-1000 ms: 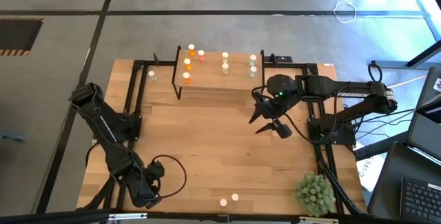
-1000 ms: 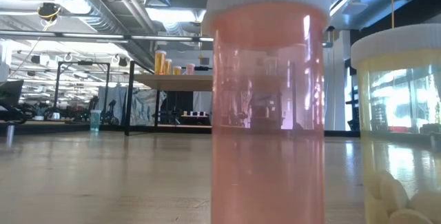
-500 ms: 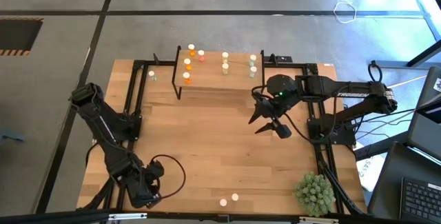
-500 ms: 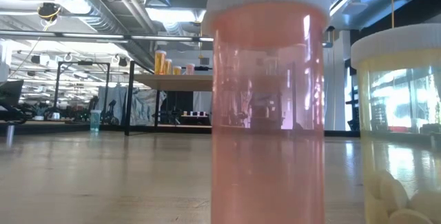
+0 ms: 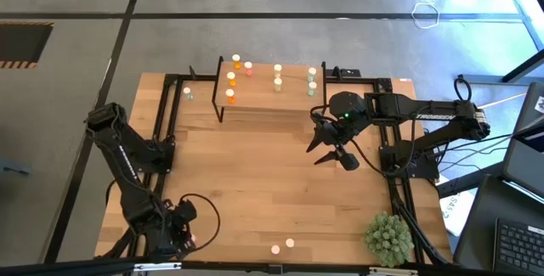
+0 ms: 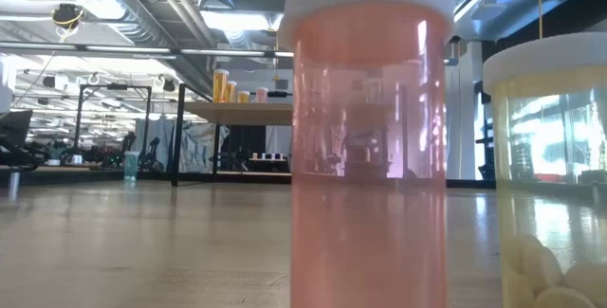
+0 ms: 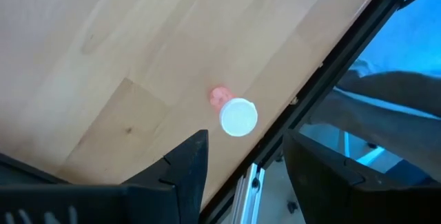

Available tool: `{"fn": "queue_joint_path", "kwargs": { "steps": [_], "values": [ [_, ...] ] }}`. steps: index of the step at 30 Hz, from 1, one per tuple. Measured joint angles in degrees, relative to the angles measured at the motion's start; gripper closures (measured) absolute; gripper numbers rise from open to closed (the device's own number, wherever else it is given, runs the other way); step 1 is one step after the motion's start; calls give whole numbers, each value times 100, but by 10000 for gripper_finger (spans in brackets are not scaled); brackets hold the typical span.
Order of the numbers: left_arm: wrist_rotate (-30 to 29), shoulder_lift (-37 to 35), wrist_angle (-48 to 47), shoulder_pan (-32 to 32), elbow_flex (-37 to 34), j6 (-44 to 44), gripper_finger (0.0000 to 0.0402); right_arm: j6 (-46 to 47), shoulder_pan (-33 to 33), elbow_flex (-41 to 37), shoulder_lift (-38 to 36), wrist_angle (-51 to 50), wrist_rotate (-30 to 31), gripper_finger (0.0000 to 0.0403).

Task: Pick and place medicine bottles onto shelf by color
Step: Put the left pink pill bottle on the shelf aligned with the other orange pill bottle

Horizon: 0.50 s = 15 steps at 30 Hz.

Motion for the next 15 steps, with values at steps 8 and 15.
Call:
{"fn": "queue_joint_path", "kwargs": {
  "steps": [8, 15],
  "values": [
    [-144, 2, 67, 2, 0, -304, 221, -2, 0, 0, 0, 0, 0, 201],
    [-258, 122, 136, 3, 0, -412, 221, -2, -1, 0, 0, 0, 0, 201]
  ]
}}
